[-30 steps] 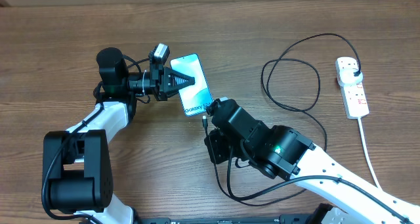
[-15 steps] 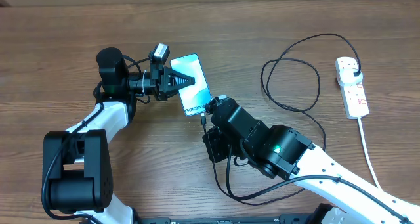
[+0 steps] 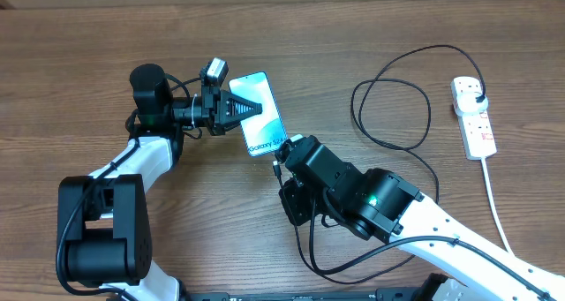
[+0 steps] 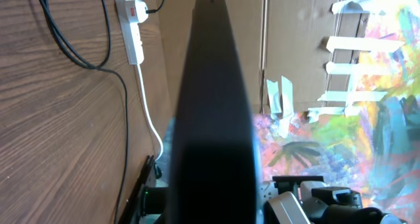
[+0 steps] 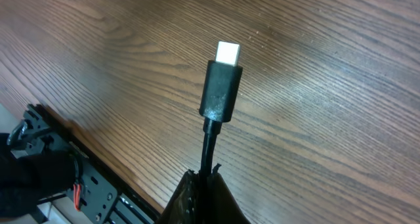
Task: Plug charger to phone and switch on socket
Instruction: 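Align the USB-C plug under the phone's bottom port with right gripper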
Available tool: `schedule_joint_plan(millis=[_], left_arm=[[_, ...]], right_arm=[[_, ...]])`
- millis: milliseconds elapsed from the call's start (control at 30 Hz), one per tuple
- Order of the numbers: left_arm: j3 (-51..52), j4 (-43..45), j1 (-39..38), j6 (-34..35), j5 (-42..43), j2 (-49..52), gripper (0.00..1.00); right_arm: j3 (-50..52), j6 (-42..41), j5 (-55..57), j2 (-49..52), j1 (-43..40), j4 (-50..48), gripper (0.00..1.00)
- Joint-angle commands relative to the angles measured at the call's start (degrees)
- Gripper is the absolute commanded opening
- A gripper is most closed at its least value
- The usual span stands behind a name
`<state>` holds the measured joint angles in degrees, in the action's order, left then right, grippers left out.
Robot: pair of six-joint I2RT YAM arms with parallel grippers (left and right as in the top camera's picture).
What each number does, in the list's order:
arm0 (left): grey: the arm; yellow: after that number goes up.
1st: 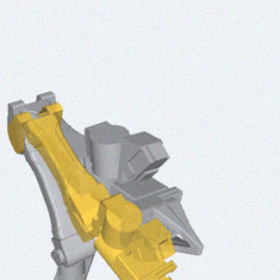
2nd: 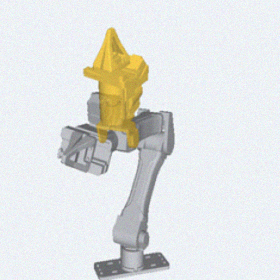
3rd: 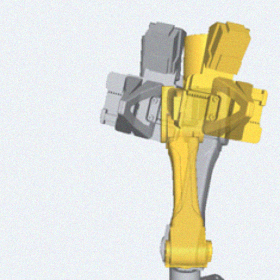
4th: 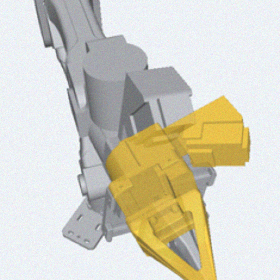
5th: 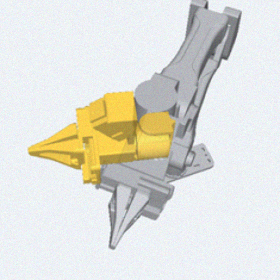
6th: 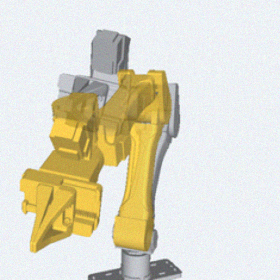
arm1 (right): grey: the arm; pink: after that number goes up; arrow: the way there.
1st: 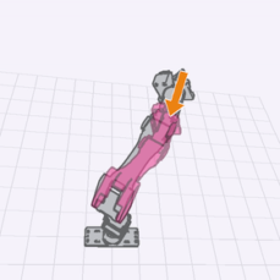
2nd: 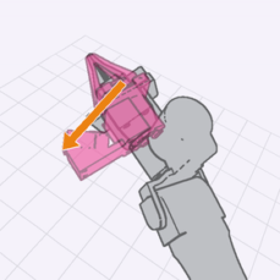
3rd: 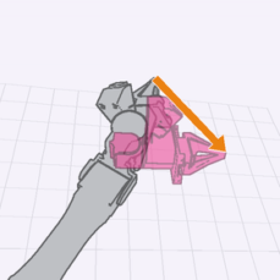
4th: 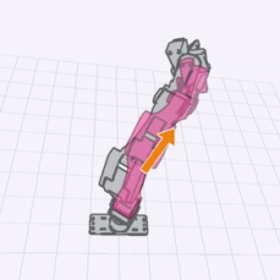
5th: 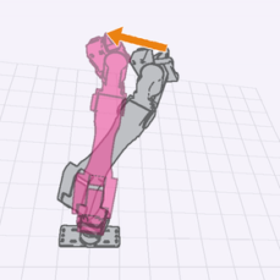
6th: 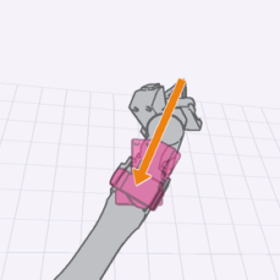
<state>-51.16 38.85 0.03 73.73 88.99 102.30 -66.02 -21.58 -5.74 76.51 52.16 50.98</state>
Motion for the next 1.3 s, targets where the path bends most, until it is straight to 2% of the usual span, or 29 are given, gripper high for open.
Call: schedule_joint_plan(millis=[0,500,767,1267], left_arm=[[-0.9,0.5,-0.1,-3.2,1.6,-0.2,0.04],[-0.9,0.5,-1.9,-5.0,1.6,-0.2,0.04],[-0.9,0.5,-1.9,-10.6,1.6,-0.2,0.04],[-0.9,0.4,-1.9,-10.6,1.6,-0.2,0.04]], right_arm=[[0.0,3.0,-0.3,0.1,0.2,-0.3,0.04],[0.0,4.0,-0.3,4.5,0.2,-2.4,0.04],[-1.8,3.4,-0.3,4.6,0.2,0.7,0.04],[-2.8,-1.0,0.7,4.5,0.2,1.6,0.04]])
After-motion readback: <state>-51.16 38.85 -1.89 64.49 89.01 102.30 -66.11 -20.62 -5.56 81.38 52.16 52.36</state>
